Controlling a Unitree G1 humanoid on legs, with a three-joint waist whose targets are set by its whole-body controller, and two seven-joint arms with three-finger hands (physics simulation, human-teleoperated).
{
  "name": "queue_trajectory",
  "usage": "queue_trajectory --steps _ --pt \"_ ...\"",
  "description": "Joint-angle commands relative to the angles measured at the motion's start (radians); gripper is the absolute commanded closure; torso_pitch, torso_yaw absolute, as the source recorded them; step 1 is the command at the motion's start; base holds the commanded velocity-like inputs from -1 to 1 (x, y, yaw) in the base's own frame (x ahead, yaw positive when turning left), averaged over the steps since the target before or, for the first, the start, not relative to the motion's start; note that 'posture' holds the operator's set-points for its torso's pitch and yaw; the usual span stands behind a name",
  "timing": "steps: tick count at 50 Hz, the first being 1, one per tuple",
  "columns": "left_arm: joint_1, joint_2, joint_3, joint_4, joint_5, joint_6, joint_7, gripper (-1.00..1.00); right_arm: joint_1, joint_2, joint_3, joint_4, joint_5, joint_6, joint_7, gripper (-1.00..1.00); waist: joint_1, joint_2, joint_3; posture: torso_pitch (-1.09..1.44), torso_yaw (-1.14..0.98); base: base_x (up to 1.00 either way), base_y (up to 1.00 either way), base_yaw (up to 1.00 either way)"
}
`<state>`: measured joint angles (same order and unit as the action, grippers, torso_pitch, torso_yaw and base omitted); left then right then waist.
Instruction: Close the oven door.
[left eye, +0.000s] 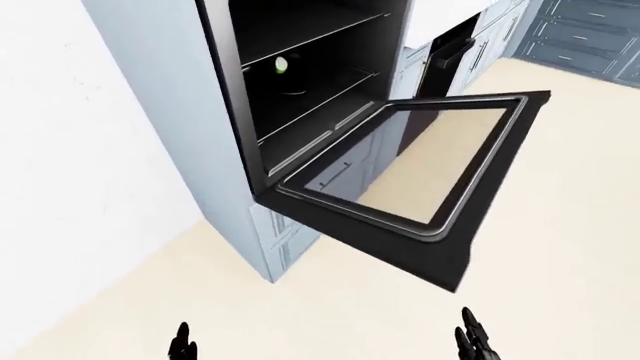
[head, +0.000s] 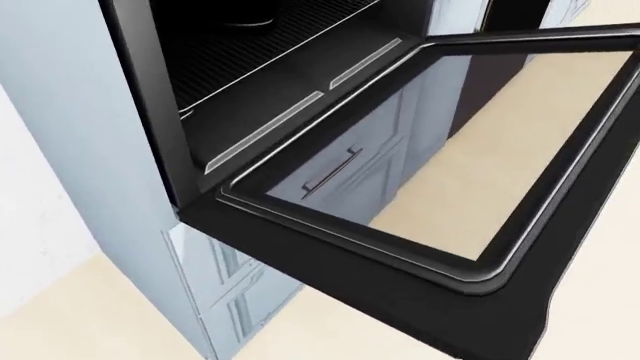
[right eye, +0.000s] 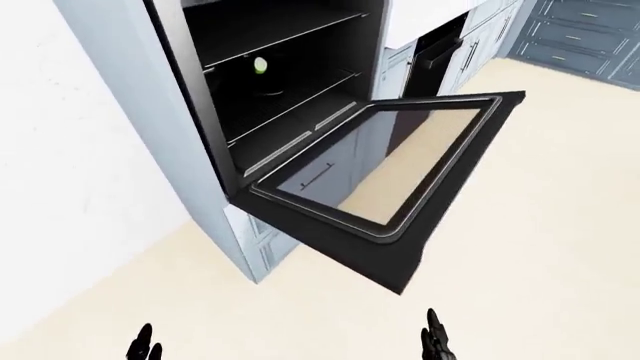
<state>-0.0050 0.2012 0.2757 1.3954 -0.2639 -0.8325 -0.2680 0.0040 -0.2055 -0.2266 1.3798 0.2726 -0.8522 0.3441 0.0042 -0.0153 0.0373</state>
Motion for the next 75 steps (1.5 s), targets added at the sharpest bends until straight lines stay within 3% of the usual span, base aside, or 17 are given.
queue_trajectory --steps 1,6,9,10,19,22,24,26,27,29,36,37,44,54,64,69,75 --pt "-0.004 0.007 0.000 -0.017 -0.004 -0.034 -0.002 -1.00 -0.003 -0.014 -0.005 -0.018 0.000 -0.031 0.001 -1.00 -0.001 0.013 -0.004 0.00 0.00 0.16 0.00 0.00" --pt "-0.004 0.008 0.001 -0.016 -0.005 -0.032 -0.002 -1.00 -0.009 -0.009 -0.002 -0.019 -0.003 -0.035 0.001 -1.00 0.005 -0.004 0.003 0.00 0.00 0.22 0.00 0.00" --pt "-0.004 0.010 0.003 -0.016 -0.007 -0.032 -0.004 -1.00 -0.008 -0.009 -0.006 -0.019 0.002 -0.034 0.006 -1.00 0.002 -0.059 -0.008 0.00 0.00 0.24 0.00 0.00" --pt "-0.004 0.011 0.004 -0.017 -0.009 -0.031 -0.005 -1.00 -0.009 -0.010 -0.007 -0.019 0.002 -0.034 0.005 -1.00 -0.004 -0.031 0.002 0.00 0.00 0.23 0.00 0.00" --pt "-0.004 0.012 0.005 -0.016 -0.014 -0.031 -0.008 -1.00 -0.008 -0.008 -0.005 -0.022 0.006 -0.036 0.008 -1.00 -0.016 0.003 0.011 0.00 0.00 0.24 0.00 0.00" --pt "-0.004 0.012 0.006 -0.016 -0.014 -0.031 -0.008 -1.00 -0.007 -0.008 -0.004 -0.021 0.005 -0.036 0.007 -1.00 -0.021 0.048 0.007 0.00 0.00 0.24 0.00 0.00" --pt "-0.004 0.011 0.006 -0.016 -0.014 -0.031 -0.008 -1.00 -0.009 -0.009 -0.005 -0.022 0.007 -0.035 0.007 -1.00 -0.021 0.102 -0.008 0.00 0.00 0.24 0.00 0.00" --pt "-0.005 0.011 0.006 -0.016 -0.014 -0.030 -0.007 -1.00 -0.011 -0.008 -0.007 -0.023 0.012 -0.029 0.005 -1.00 -0.008 0.076 0.007 0.00 0.00 0.20 0.00 0.00" --pt "-0.005 0.011 0.006 -0.016 -0.014 -0.030 -0.007 -1.00 -0.013 -0.007 -0.007 -0.022 0.014 -0.024 0.003 -1.00 -0.010 0.083 0.029 0.00 0.00 0.00 0.00 0.00" --pt "-0.004 0.011 0.006 -0.016 -0.015 -0.031 -0.007 -1.00 -0.013 -0.006 -0.007 -0.022 0.015 -0.021 0.003 -1.00 -0.015 0.070 0.009 0.00 0.00 0.00 0.00 0.00" --pt "-0.004 0.010 0.005 -0.016 -0.018 -0.034 -0.008 -1.00 -0.028 -0.007 -0.020 -0.026 0.048 0.006 0.013 -1.00 -0.021 -0.017 0.026 0.00 0.00 0.00 0.00 0.00" --pt "-0.004 0.010 0.005 -0.016 -0.017 -0.033 -0.007 -1.00 -0.030 -0.011 -0.013 -0.022 0.037 0.006 -0.015 -1.00 -0.014 0.010 0.012 0.00 0.00 0.00 0.00 0.00" --pt "-0.007 0.016 0.008 -0.017 -0.017 -0.046 0.008 -1.00 -0.050 -0.020 -0.016 -0.021 0.023 0.055 -0.109 -1.00 -0.017 0.018 -0.025 0.00 0.00 0.00 0.00 0.00" --pt "-0.006 0.024 -0.012 -0.014 0.048 -0.082 0.122 -1.00 -0.085 -0.023 -0.036 -0.042 0.110 0.010 -0.028 -1.00 -0.024 0.036 -0.018 0.00 0.00 0.00 0.00 0.00" --pt "-0.004 0.023 0.003 -0.016 0.049 -0.078 0.081 -1.00 -0.115 -0.016 -0.011 -0.158 0.155 0.138 -0.029 -1.00 -0.026 0.038 -0.006 0.00 0.00 0.00 0.00 0.00" --pt "-0.006 0.017 0.006 -0.017 0.031 -0.078 0.052 -1.00 -0.035 -0.006 0.023 -0.541 0.122 0.356 -0.112 -1.00 -0.018 0.037 -0.007 0.00 0.00 0.00 0.00 0.00" --pt "-0.005 0.018 0.004 -0.016 0.036 -0.078 0.061 -1.00 0.010 0.031 -0.001 -0.833 0.035 0.579 -0.174 -1.00 -0.013 0.034 -0.008 0.00 0.00 0.00 0.00 0.00"
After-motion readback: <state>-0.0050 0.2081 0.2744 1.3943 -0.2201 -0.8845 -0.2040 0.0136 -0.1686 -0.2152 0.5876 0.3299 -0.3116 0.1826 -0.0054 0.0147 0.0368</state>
